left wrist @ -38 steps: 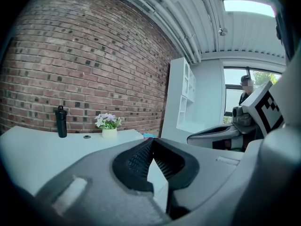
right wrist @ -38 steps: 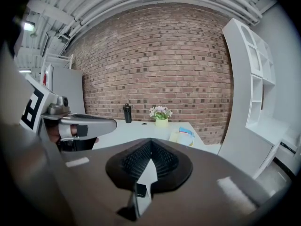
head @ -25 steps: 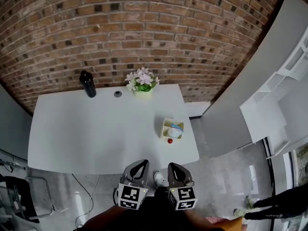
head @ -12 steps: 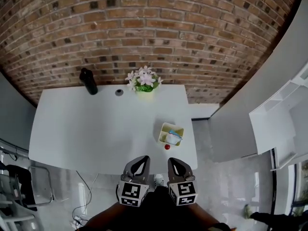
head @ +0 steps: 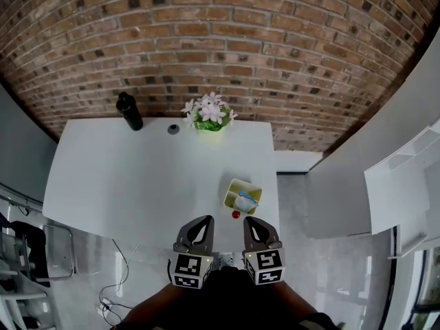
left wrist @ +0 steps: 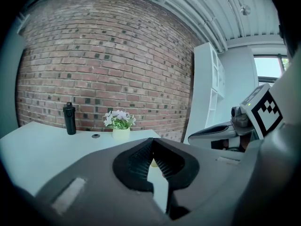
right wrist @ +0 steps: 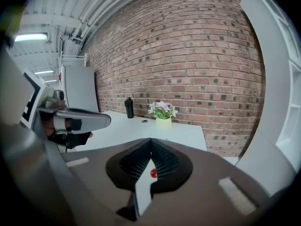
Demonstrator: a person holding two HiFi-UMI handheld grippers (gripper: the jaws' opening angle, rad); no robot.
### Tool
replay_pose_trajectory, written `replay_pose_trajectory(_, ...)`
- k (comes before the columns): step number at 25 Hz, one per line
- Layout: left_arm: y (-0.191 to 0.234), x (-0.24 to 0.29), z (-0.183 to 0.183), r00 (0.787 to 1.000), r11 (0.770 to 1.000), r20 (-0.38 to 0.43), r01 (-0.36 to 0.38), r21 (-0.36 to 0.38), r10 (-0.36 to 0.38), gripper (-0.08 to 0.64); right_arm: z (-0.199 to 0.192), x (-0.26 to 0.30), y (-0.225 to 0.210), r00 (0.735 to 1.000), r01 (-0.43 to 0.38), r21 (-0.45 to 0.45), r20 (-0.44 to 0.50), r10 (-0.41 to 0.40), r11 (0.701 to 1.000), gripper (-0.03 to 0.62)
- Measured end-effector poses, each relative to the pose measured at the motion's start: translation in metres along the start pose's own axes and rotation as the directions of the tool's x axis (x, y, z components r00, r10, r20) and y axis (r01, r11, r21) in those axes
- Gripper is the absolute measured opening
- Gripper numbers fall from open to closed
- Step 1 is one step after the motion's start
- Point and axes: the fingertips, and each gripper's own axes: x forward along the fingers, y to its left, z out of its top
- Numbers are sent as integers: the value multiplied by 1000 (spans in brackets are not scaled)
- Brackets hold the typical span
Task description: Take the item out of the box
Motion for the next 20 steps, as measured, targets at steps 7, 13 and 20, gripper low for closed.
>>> replay_pose_trajectory(7, -3, 23, -12, 999, 999, -26, -48, -2, 48, 5, -10, 17, -27, 998, -40, -45, -40, 38, 998, 3)
replay_pose_trajectory(13, -3, 43, -26, 996, 998, -58, -68, -7, 67, 6, -17, 32, -43, 995, -72, -69, -74, 66, 995, 55)
replay_pose_trajectory(20, 3, 62, -35, 992, 996, -91, -88, 8, 89, 5, -31, 55, -58, 988, -93, -92, -132, 80, 991, 104)
